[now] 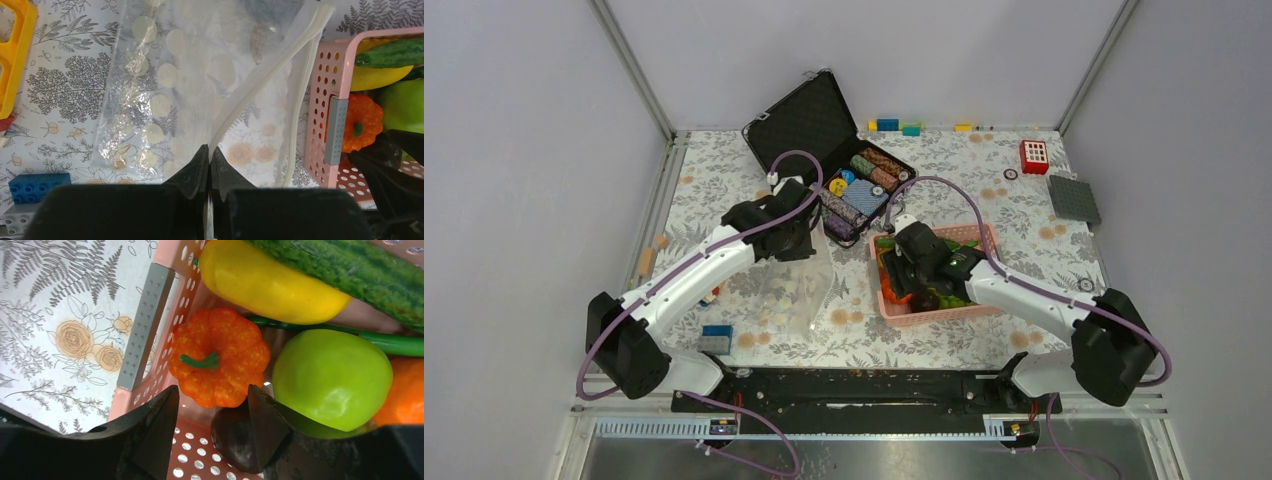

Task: Place the food in the zip-top bag and seal the zipper

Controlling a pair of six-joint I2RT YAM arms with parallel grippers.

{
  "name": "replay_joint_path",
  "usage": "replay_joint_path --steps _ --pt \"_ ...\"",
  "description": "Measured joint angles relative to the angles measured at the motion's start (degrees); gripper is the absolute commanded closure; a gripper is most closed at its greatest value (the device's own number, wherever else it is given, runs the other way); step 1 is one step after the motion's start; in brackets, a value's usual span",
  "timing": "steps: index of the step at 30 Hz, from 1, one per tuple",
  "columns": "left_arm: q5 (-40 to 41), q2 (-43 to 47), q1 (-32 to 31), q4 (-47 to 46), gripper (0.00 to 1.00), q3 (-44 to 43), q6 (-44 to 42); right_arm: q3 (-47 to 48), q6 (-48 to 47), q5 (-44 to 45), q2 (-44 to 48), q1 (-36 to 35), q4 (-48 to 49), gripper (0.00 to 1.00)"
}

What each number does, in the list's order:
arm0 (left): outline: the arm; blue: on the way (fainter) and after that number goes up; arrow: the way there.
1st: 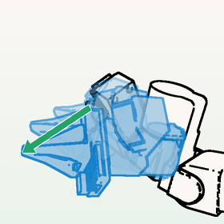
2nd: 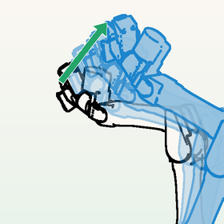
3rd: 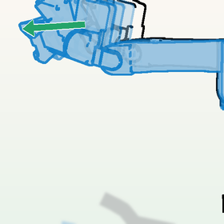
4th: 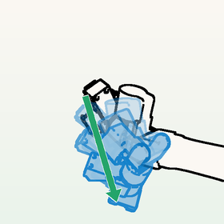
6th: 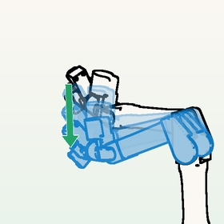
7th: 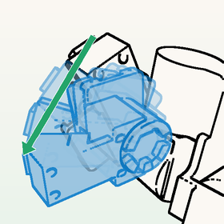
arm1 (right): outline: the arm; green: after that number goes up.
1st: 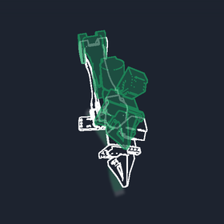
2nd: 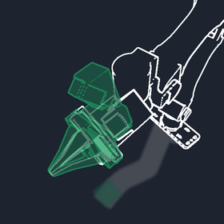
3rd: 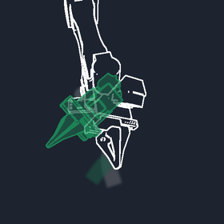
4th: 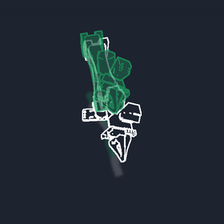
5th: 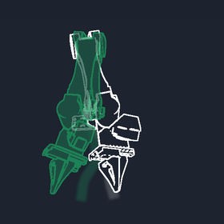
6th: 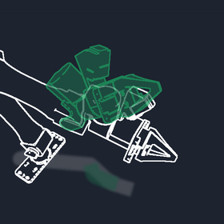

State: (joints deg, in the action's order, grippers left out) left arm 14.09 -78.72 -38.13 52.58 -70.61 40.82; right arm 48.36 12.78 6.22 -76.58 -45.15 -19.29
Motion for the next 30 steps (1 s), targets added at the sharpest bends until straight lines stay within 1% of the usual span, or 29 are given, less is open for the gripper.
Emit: replay_joint_path --steps 8,11,15,21,23,30 --pt "-2.0 0.0 -0.3 -1.4 1.0 0.8 -0.8 2.0 -3.2 2.6 -5.0 -0.5 -0.4 0.45" --pt "-2.4 0.0 -0.4 -1.7 1.0 0.9 -1.0 2.1 -4.7 3.8 -6.1 -1.0 0.9 0.49" --pt "-3.0 0.0 -0.5 -2.1 1.0 0.9 -1.4 2.1 -6.6 5.6 -7.1 -1.5 3.3 0.5" --pt "-3.5 0.0 -0.7 -2.6 1.0 0.9 -1.6 2.3 -8.9 7.5 -8.4 -2.1 6.4 0.5" --pt "-3.5 0.0 -0.7 -2.7 1.0 0.9 -1.7 2.3 -9.8 8.1 -8.8 -2.4 7.3 0.49" --pt "-3.8 0.0 -1.2 -2.8 1.0 0.9 -1.8 2.2 -16.0 9.7 -9.8 -4.6 10.7 0.48"
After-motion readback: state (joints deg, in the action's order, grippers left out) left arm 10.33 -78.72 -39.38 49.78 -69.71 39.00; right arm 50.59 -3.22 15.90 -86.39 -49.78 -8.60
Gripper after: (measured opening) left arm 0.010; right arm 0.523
